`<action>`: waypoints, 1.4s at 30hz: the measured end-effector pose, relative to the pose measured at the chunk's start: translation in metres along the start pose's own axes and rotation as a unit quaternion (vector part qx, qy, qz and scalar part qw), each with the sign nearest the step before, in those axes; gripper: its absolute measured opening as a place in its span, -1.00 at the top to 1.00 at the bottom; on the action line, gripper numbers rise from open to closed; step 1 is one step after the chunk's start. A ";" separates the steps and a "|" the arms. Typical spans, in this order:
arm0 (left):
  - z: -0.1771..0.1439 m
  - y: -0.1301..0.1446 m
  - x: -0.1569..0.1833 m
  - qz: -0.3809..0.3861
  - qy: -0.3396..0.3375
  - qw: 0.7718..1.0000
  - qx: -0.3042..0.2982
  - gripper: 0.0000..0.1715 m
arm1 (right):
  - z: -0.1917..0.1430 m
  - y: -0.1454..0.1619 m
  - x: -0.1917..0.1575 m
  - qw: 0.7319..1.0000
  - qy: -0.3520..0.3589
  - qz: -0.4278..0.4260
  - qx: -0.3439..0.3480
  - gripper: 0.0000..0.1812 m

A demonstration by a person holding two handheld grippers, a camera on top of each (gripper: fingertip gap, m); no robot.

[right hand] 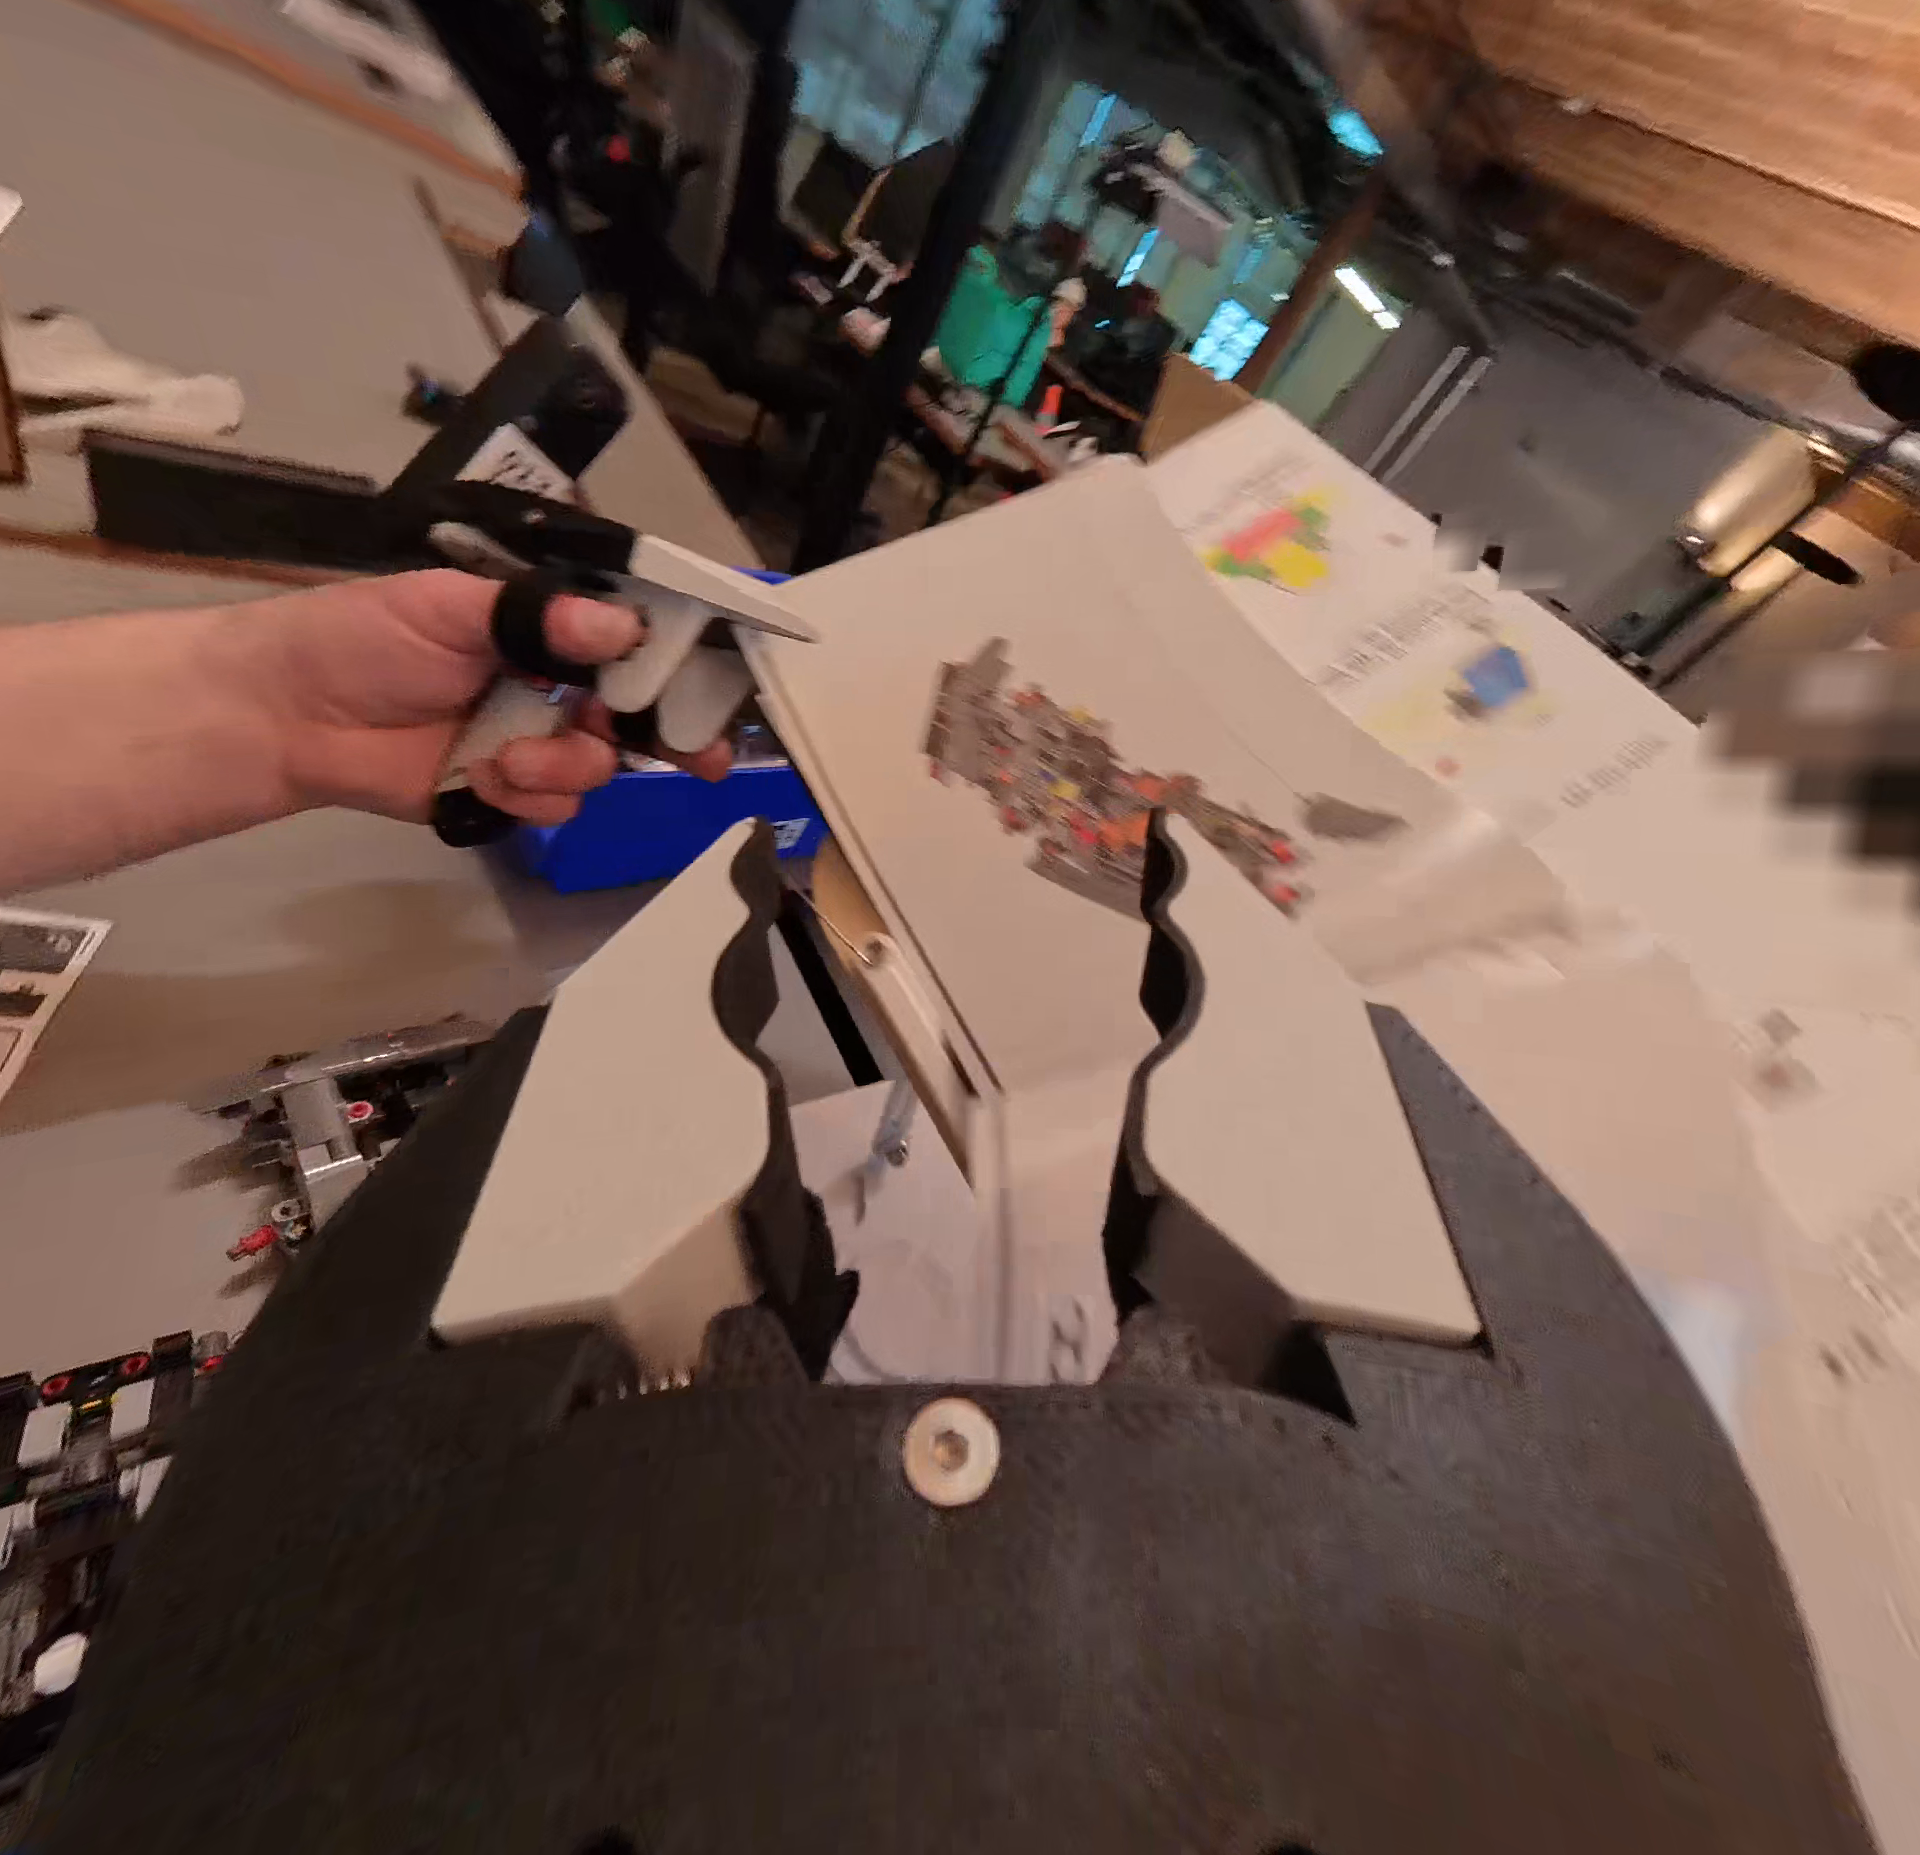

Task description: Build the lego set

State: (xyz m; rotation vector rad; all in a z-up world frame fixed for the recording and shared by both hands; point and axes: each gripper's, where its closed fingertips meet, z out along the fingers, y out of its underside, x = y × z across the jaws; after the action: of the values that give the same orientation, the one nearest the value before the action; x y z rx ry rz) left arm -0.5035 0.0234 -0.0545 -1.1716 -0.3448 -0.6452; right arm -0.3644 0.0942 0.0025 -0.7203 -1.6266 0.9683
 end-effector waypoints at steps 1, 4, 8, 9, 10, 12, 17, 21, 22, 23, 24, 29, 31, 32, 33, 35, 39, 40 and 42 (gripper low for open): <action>0.001 0.001 0.000 0.000 0.001 1.000 -0.001 0.63 | 0.017 -0.004 -0.012 1.000 -0.014 -0.017 -0.011 0.25; 0.003 0.001 0.004 0.000 0.006 1.000 -0.002 0.63 | 0.065 -0.007 -0.035 0.997 -0.039 -0.056 -0.044 0.39; 0.002 -0.001 0.010 -0.001 0.017 1.000 0.000 0.62 | 0.111 -0.003 -0.052 0.994 -0.077 -0.033 -0.066 0.62; 0.002 -0.002 0.010 -0.004 0.020 1.000 0.002 0.62 | 0.118 -0.002 -0.055 0.994 -0.084 -0.032 -0.069 0.63; 0.003 -0.003 0.011 -0.008 0.024 1.000 0.004 0.62 | 0.124 0.000 -0.058 0.993 -0.087 -0.034 -0.078 0.63; 0.003 -0.003 0.013 -0.016 0.034 0.999 0.007 0.61 | 0.132 -0.002 -0.063 0.992 -0.093 -0.050 -0.076 0.65; 0.005 -0.003 0.018 -0.028 0.053 0.998 0.012 0.59 | 0.152 0.014 -0.069 0.987 -0.113 -0.046 -0.102 0.69; 0.005 -0.003 0.018 -0.027 0.050 0.998 0.012 0.57 | 0.154 0.014 -0.065 0.989 -0.117 -0.029 -0.090 0.84; 0.004 -0.004 0.018 -0.028 0.052 0.998 0.015 0.57 | 0.153 0.014 -0.065 0.988 -0.119 -0.027 -0.090 0.84; 0.004 -0.005 0.018 -0.028 0.053 0.998 0.015 0.57 | 0.152 0.014 -0.065 0.988 -0.123 -0.025 -0.090 0.89; 0.004 -0.005 0.018 -0.027 0.051 0.998 0.015 0.57 | 0.152 0.013 -0.066 0.988 -0.127 -0.022 -0.087 0.91; 0.004 -0.005 0.020 -0.028 0.057 0.998 0.016 0.56 | 0.149 0.014 -0.064 0.986 -0.142 0.000 -0.087 0.77; 0.005 -0.004 0.019 -0.029 0.057 0.998 0.016 0.56 | 0.148 0.015 -0.063 0.986 -0.140 0.000 -0.088 0.87; 0.005 -0.004 0.019 -0.028 0.055 0.998 0.016 0.56 | 0.149 0.015 -0.063 0.986 -0.141 0.002 -0.088 0.85; 0.005 -0.004 0.019 -0.029 0.056 0.998 0.016 0.56 | 0.149 0.015 -0.062 0.986 -0.140 0.005 -0.090 0.83; 0.005 -0.004 0.019 -0.030 0.056 0.998 0.016 0.56 | 0.147 0.014 -0.061 0.986 -0.140 0.007 -0.088 0.88; 0.005 -0.004 0.019 -0.029 0.055 0.998 0.017 0.56 | 0.145 0.013 -0.062 0.986 -0.145 0.015 -0.086 0.95; 0.005 -0.004 0.019 -0.029 0.056 0.998 0.016 0.56 | 0.145 0.014 -0.062 0.985 -0.146 0.016 -0.088 0.96; 0.005 -0.004 0.019 -0.030 0.056 0.998 0.016 0.56 | 0.143 0.013 -0.061 0.985 -0.144 0.017 -0.088 0.98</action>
State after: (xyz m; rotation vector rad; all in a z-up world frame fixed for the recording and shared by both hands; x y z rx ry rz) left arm -0.4913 0.0216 -0.0392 -1.0927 -0.2946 -0.7516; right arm -0.4876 0.0159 -0.0535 -0.7542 -1.9781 0.9960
